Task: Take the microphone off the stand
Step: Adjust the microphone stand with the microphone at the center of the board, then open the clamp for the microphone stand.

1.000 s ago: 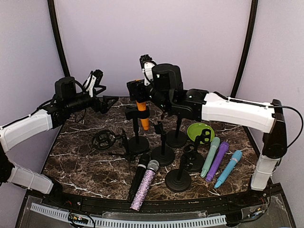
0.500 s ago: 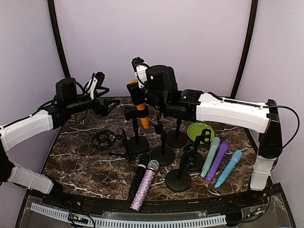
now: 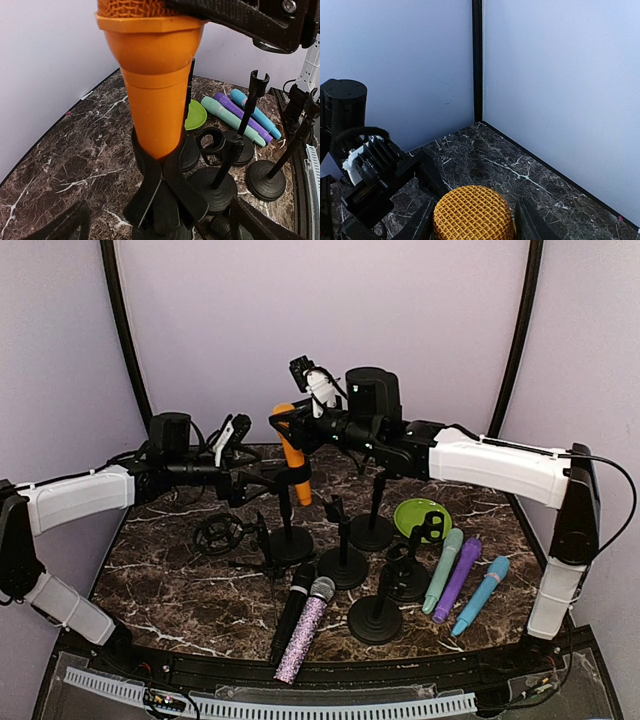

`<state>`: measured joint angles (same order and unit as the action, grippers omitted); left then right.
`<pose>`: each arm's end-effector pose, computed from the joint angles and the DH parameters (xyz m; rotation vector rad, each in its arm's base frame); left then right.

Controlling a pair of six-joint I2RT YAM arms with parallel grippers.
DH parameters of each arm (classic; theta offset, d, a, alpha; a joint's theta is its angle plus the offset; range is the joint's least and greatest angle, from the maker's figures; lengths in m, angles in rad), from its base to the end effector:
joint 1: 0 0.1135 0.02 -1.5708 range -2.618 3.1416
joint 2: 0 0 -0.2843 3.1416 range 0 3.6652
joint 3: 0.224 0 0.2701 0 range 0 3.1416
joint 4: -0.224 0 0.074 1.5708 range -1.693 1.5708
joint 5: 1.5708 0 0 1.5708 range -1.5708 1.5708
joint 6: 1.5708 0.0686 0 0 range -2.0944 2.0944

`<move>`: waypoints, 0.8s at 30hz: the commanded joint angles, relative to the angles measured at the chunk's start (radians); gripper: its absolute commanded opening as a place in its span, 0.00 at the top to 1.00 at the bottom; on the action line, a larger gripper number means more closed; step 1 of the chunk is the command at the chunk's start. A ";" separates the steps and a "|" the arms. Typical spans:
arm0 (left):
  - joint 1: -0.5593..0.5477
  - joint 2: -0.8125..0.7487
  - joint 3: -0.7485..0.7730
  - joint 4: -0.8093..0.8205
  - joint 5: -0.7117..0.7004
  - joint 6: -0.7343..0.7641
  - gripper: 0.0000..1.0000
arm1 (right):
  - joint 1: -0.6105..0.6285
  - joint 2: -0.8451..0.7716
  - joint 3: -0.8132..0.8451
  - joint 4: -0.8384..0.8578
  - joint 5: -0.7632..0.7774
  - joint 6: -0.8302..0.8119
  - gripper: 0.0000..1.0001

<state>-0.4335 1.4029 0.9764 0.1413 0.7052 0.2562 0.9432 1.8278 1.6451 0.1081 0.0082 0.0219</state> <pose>0.3064 -0.1908 0.3040 1.0686 1.5168 -0.7742 0.2966 0.4079 0.3890 -0.7483 1.5225 0.7244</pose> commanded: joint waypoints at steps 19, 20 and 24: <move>-0.098 0.030 0.041 -0.020 -0.219 -0.034 0.05 | -0.007 -0.033 -0.045 0.067 -0.020 -0.016 0.72; -0.099 0.030 0.041 -0.020 -0.222 -0.037 0.06 | -0.007 -0.032 -0.045 0.066 -0.018 -0.014 0.72; -0.100 0.032 0.043 -0.030 -0.208 -0.030 0.15 | -0.008 -0.032 -0.045 0.073 -0.011 -0.015 0.73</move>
<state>-0.5270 1.4345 0.9993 0.1127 0.4969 0.2321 0.9356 1.8214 1.6165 0.1497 -0.0261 0.0051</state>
